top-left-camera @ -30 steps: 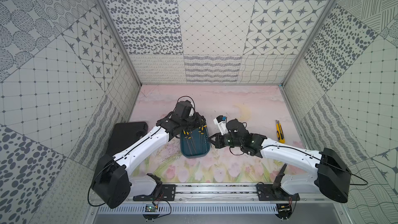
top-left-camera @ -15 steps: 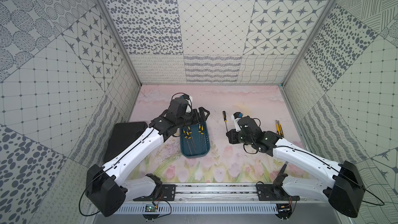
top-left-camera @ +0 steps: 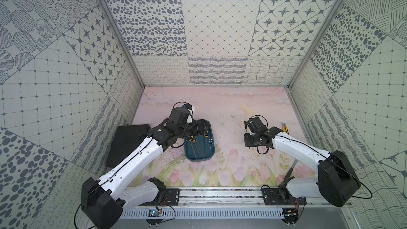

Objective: Take the file tool out of the storage box
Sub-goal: Place the file tool at the center of the board.

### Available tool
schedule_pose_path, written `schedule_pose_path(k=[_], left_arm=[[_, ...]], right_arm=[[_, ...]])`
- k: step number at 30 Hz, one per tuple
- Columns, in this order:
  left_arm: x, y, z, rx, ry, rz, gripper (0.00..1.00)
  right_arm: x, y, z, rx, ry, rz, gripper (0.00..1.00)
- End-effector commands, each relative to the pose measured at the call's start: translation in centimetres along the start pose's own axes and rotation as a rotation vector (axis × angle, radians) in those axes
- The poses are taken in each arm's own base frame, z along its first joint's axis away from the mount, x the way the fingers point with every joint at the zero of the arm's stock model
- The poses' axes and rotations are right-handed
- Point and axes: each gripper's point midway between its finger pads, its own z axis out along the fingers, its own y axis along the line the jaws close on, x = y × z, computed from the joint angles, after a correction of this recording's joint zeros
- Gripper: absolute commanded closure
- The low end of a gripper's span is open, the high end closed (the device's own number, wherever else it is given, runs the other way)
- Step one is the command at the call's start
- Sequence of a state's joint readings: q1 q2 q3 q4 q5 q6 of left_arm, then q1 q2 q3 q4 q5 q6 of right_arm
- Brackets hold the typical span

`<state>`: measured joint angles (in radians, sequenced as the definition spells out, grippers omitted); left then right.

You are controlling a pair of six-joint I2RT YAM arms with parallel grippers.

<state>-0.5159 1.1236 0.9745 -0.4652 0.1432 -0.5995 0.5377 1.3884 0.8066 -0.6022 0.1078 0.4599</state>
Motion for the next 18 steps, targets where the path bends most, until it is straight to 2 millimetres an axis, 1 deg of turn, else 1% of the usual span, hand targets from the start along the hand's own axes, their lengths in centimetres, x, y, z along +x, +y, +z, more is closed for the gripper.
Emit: schedule_pose_path(k=[1, 5, 8, 9, 14, 16, 18], left_arm=[[1.4, 1.7, 0.3, -0.053, 0.013, 0.05, 0.01], [2.1, 2.1, 0.6, -0.049, 0.021, 0.056, 0.01], [2.8, 2.4, 0.8, -0.049, 0.038, 0.045, 0.01], [2.3, 2.1, 0.8, -0.033, 0.018, 0.048, 0.01], [1.8, 1.5, 1.0, 0.01, -0.026, 0.034, 0.01], [1.5, 1.1, 0.6, 0.02, -0.028, 0.056, 0.01], [1.1, 1.3, 0.3, -0.007, -0.033, 0.08, 0.01]], right_arm=[[-1.3, -0.4, 0.7, 0.031, -0.001, -0.04, 1.0], [-1.7, -1.0, 2.1, 0.055, 0.03, -0.045, 1.0], [-2.0, -0.8, 2.8, 0.041, 0.044, -0.041, 1.0], [-2.0, -0.7, 3.0, 0.043, 0.049, -0.044, 1.0], [-2.5, -0.7, 3.3, 0.046, 0.054, -0.045, 1.0], [-2.4, -0.6, 3.4, 0.036, 0.061, -0.046, 1.0], [-2.5, -0.6, 3.4, 0.036, 0.059, -0.046, 1.0]])
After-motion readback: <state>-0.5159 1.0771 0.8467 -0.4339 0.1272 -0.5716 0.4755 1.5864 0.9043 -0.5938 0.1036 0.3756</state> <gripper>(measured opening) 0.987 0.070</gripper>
